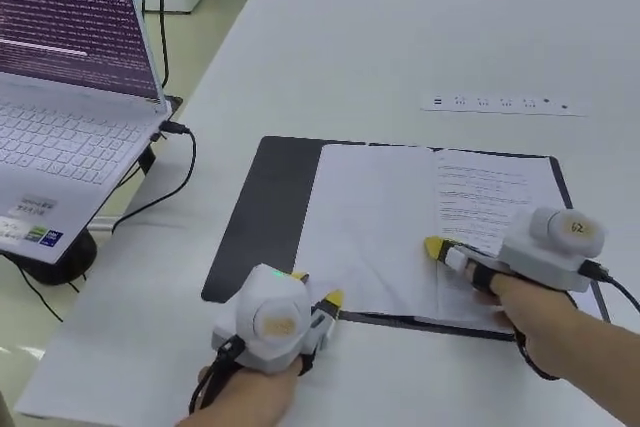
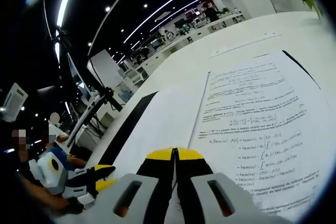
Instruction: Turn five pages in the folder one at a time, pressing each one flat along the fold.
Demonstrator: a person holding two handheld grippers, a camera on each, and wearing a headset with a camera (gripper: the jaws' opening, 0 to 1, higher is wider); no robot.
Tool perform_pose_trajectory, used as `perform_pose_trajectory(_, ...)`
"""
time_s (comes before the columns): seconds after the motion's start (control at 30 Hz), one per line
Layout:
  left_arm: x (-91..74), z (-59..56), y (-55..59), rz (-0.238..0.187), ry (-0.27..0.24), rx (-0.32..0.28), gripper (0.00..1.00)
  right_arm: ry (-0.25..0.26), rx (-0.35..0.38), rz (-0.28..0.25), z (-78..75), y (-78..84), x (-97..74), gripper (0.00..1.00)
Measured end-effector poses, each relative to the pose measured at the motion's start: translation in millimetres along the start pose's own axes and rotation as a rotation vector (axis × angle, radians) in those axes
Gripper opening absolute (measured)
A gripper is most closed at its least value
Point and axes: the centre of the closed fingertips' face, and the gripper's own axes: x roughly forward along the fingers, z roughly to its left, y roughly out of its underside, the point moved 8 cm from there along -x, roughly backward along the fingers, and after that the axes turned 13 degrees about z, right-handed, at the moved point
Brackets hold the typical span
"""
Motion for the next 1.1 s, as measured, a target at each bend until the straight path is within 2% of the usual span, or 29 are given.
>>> perform_pose_trajectory(0.2,0.0,0.2,-0.3,0.003,0.0,-0.001,0.28,-0.033,-0.008,0.048,3.4,17.4,-8.4,0.0)
perform_pose_trajectory(0.5,0.2,0.5,-0.4,0.008,0.0,0.001,0.28,-0.084,0.029,0.118,8.6,42.8,-24.8,0.0)
perform_pose_trajectory(0.9,0.0,0.6,0.0,0.008,0.0,0.0,0.28,-0.097,0.069,0.126,16.2,63.1,-38.1,0.0)
perform_pose_trajectory(1.03,-0.1,0.6,0.3,0.005,0.0,-0.001,0.28,-0.111,0.084,0.147,20.3,69.7,-42.4,0.0)
perform_pose_trajectory(1.1,0.0,0.7,0.2,0.006,0.0,0.0,0.28,-0.135,0.103,0.17,22.9,74.2,-44.9,0.0)
